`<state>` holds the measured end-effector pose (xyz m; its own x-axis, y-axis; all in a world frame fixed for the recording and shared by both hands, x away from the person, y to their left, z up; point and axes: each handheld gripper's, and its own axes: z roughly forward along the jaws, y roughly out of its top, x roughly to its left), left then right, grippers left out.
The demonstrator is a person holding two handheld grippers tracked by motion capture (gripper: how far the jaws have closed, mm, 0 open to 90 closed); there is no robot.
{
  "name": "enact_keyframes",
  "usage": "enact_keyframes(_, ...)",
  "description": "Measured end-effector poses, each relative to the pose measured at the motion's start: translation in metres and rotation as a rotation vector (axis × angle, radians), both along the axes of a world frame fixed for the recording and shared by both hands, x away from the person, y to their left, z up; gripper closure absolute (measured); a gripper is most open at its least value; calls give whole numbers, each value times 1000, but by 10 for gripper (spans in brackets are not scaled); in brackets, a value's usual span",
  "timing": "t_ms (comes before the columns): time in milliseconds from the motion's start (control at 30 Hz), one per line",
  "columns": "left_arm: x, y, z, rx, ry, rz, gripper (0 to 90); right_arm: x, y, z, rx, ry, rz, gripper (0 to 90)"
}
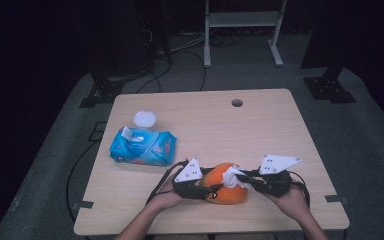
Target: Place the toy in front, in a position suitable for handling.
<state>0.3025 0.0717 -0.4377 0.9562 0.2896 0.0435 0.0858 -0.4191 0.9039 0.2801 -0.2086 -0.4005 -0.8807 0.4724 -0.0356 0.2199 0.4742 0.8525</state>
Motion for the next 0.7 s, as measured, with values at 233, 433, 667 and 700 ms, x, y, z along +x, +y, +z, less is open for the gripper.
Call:
enact_keyframes(233,6,13,-7,2,56,-15,419,-1,-30,4,-7,-10,-98,837)
enact_keyframes(433,5,13,-7,17,54,-33,413,-6,-5,8,12,-27,-26,835)
enact_keyframes(667,5,14,-8,23,58,-31,407,2,-18,-6,-49,37,-52,836)
enact_keyframes(700,5,14,-8,23,56,-33,406,1,-18,-4,-24,31,-51,836)
